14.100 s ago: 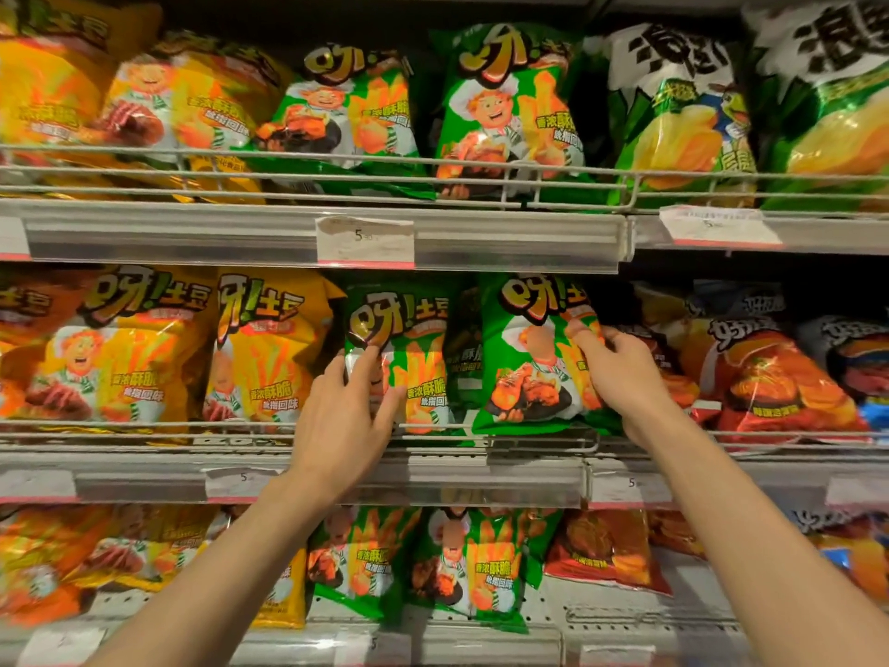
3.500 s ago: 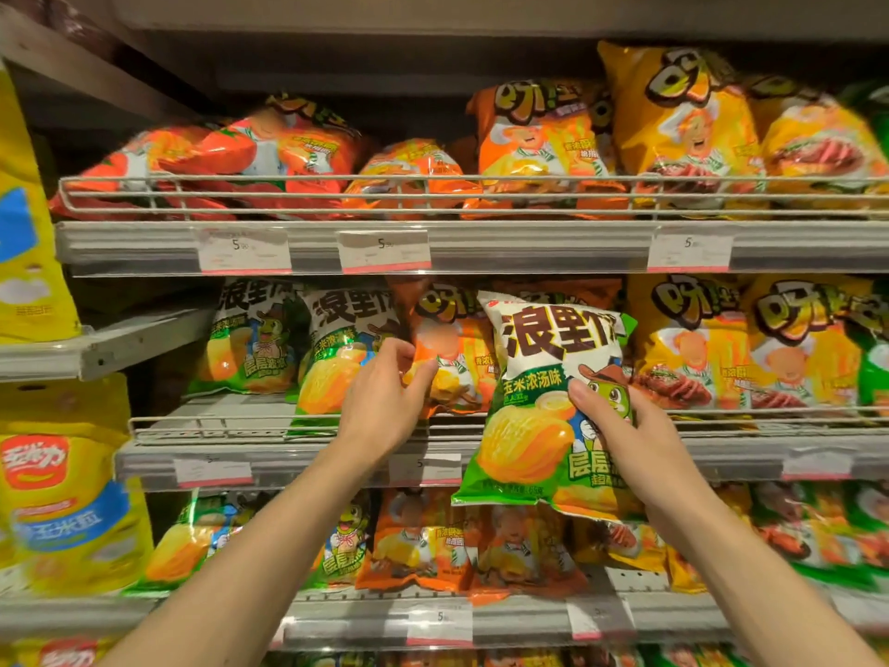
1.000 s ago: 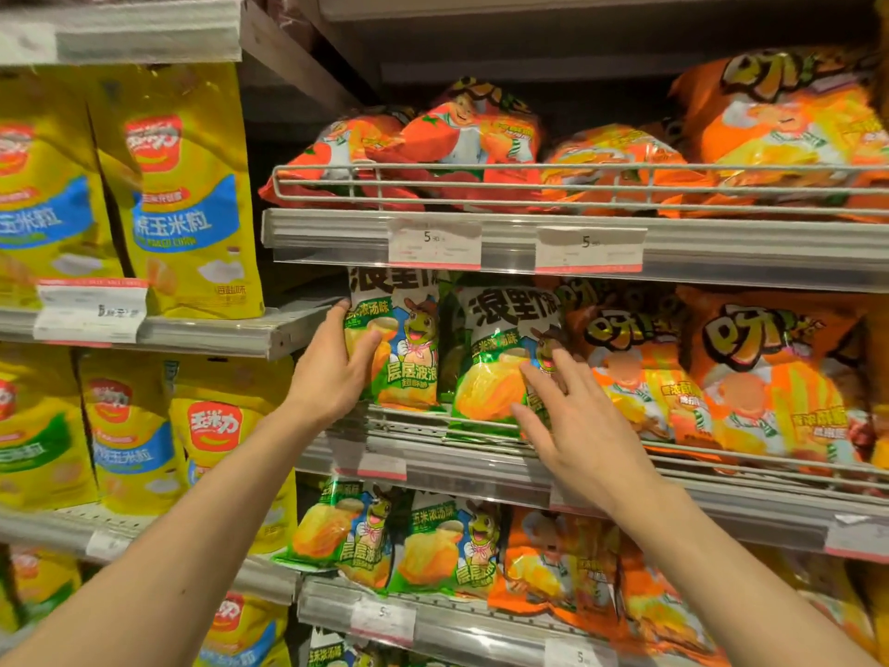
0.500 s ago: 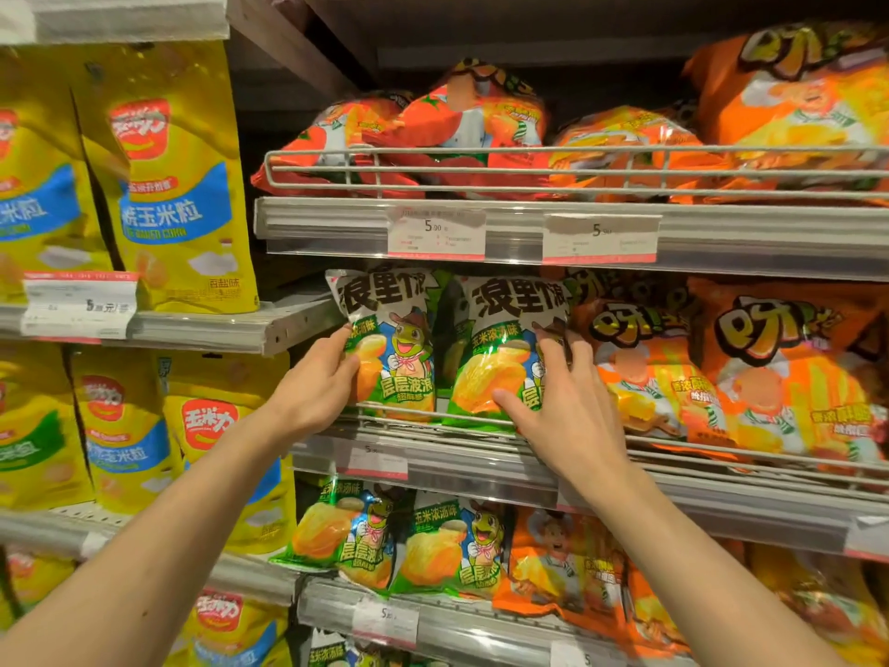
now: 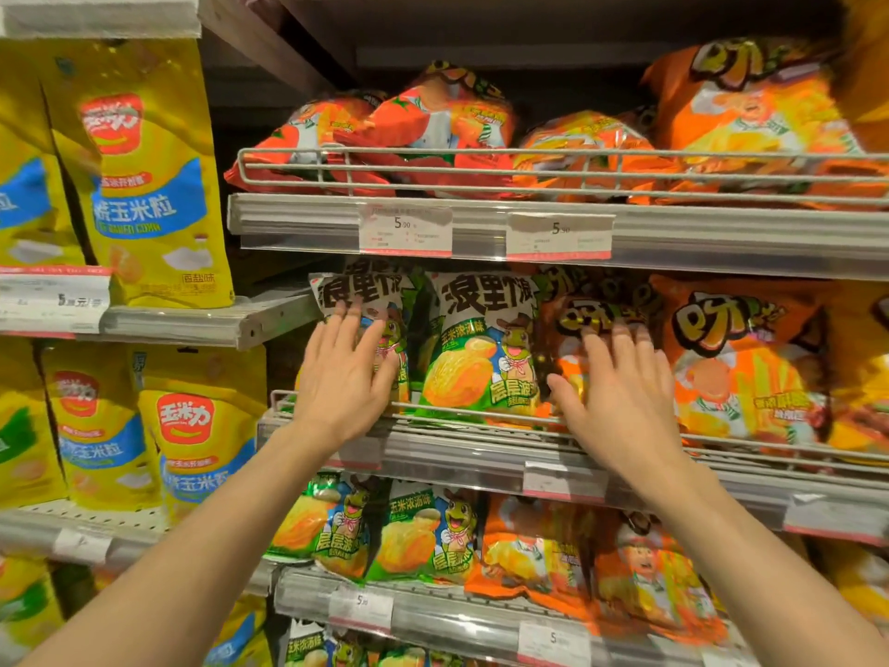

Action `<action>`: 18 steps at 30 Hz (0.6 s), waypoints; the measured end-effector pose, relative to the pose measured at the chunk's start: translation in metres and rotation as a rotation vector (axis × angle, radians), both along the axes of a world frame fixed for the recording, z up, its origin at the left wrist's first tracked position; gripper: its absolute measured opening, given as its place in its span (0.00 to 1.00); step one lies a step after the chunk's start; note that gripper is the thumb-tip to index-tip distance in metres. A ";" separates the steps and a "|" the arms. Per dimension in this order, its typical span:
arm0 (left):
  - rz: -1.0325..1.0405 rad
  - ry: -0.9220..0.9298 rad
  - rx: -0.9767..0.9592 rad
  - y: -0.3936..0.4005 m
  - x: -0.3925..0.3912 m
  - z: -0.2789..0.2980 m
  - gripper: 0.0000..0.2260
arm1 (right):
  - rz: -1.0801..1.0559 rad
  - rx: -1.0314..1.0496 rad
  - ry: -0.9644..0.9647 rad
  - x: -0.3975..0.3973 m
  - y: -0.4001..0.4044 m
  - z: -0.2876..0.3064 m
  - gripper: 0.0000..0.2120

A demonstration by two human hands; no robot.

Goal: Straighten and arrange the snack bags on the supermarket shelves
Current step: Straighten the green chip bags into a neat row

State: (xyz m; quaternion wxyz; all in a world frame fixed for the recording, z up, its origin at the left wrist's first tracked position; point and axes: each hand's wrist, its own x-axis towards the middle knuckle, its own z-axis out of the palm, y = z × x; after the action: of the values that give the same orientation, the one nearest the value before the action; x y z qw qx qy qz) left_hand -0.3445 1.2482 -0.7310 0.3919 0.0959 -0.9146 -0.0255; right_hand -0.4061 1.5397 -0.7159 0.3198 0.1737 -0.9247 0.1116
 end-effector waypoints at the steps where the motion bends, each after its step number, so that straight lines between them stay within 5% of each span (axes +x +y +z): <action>1: 0.004 -0.041 -0.001 0.002 -0.004 -0.001 0.25 | -0.052 0.031 -0.068 -0.002 0.006 -0.001 0.33; 13: 0.010 -0.124 -0.032 0.006 -0.010 -0.010 0.30 | -0.055 0.063 -0.163 -0.025 0.002 -0.015 0.34; 18: 0.027 -0.058 -0.027 0.021 -0.002 -0.004 0.25 | -0.024 0.047 -0.113 -0.020 0.006 -0.018 0.34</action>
State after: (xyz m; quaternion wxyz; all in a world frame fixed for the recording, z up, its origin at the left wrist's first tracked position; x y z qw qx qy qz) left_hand -0.3466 1.2688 -0.7354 0.3667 0.1035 -0.9246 -0.0050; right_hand -0.4264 1.5453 -0.7337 0.2643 0.1638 -0.9456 0.0955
